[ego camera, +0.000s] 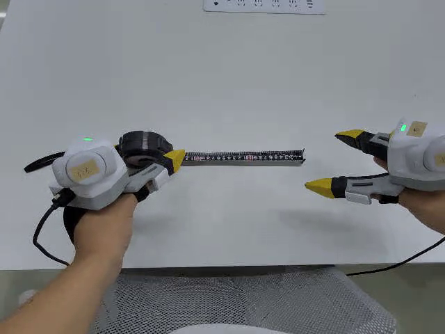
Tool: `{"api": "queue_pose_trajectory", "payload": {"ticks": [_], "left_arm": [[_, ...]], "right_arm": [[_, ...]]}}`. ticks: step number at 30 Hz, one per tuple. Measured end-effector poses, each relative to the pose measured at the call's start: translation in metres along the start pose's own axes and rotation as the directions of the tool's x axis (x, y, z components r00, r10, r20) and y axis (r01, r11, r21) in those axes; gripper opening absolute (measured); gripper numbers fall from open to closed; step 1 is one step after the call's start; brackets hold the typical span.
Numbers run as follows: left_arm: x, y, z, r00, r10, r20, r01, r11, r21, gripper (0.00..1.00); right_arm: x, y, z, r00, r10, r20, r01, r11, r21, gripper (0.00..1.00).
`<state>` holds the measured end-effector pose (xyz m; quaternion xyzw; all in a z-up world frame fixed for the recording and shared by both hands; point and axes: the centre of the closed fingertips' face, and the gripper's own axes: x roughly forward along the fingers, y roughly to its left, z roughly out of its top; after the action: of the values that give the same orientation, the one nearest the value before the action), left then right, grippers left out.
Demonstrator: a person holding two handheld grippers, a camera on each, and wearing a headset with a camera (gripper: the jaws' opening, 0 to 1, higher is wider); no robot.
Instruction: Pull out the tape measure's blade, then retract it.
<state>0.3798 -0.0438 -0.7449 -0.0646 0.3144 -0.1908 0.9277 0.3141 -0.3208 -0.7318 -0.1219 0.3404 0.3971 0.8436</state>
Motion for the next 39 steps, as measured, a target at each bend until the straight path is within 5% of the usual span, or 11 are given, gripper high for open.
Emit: {"api": "queue_pose_trajectory", "payload": {"ticks": [27, 39], "left_arm": [[0.004, 0.013, -0.001, 0.9928, 0.119, -0.006, -0.119, 0.992, -0.029, 0.59], [0.005, 0.014, -0.002, 0.992, 0.126, -0.012, -0.126, 0.992, -0.023, 0.58]], "right_arm": [[0.028, -0.017, -0.003, 0.9886, 0.091, -0.12, -0.107, 0.985, -0.137, 0.51], [0.037, -0.014, -0.01, 0.968, 0.152, -0.2, -0.194, 0.958, -0.212, 0.39]]}}
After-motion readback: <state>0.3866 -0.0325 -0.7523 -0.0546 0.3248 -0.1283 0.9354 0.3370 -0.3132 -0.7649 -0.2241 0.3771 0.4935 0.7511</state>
